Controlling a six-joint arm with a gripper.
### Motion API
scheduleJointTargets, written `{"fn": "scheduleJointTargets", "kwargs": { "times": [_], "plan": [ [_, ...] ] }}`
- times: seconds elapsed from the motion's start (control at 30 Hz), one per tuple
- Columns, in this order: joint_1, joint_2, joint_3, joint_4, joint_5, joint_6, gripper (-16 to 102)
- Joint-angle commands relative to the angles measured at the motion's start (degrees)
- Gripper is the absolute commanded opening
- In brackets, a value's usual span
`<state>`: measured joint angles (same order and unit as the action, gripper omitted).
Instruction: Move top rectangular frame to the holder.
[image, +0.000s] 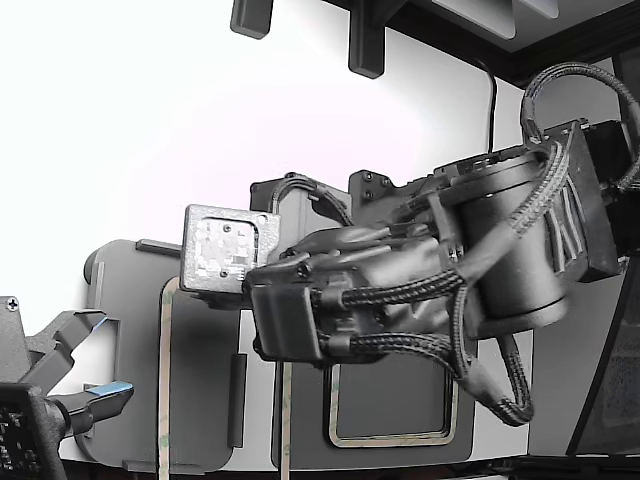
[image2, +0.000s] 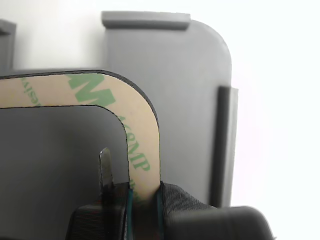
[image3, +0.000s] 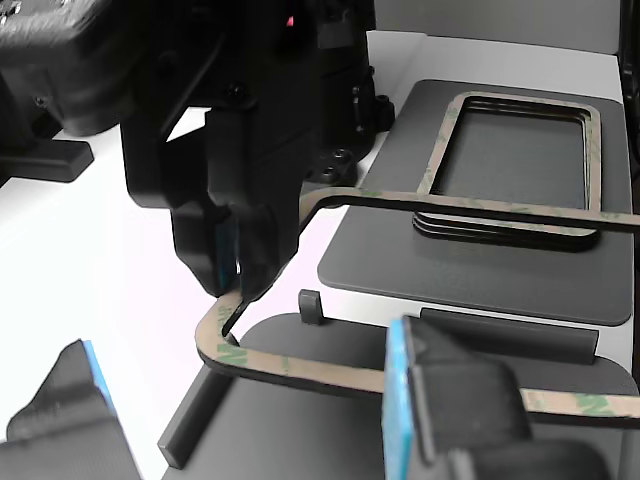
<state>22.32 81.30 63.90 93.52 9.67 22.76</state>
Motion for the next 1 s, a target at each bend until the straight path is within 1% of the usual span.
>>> {"fn": "scheduleJointTargets", "kwargs": {
  "times": [0.0,0.1,0.27,0.53,0.97],
  "plan": [
    [-1.7,1.2,-0.5,-1.6,-0.3,0.4,-11],
    [-2.8,1.1,0.7,-3.5,-0.7,0.6,-11],
    [-4.4,-1.1,0.0,-4.8,-1.8,-0.4,-11],
    [-5.9,-6.5,-4.0,-3.3,-1.5,-1.8,-11],
    [-7.7,-9.1,-4.4,-3.7,-2.5,-4.9,-11]
  ]
}}
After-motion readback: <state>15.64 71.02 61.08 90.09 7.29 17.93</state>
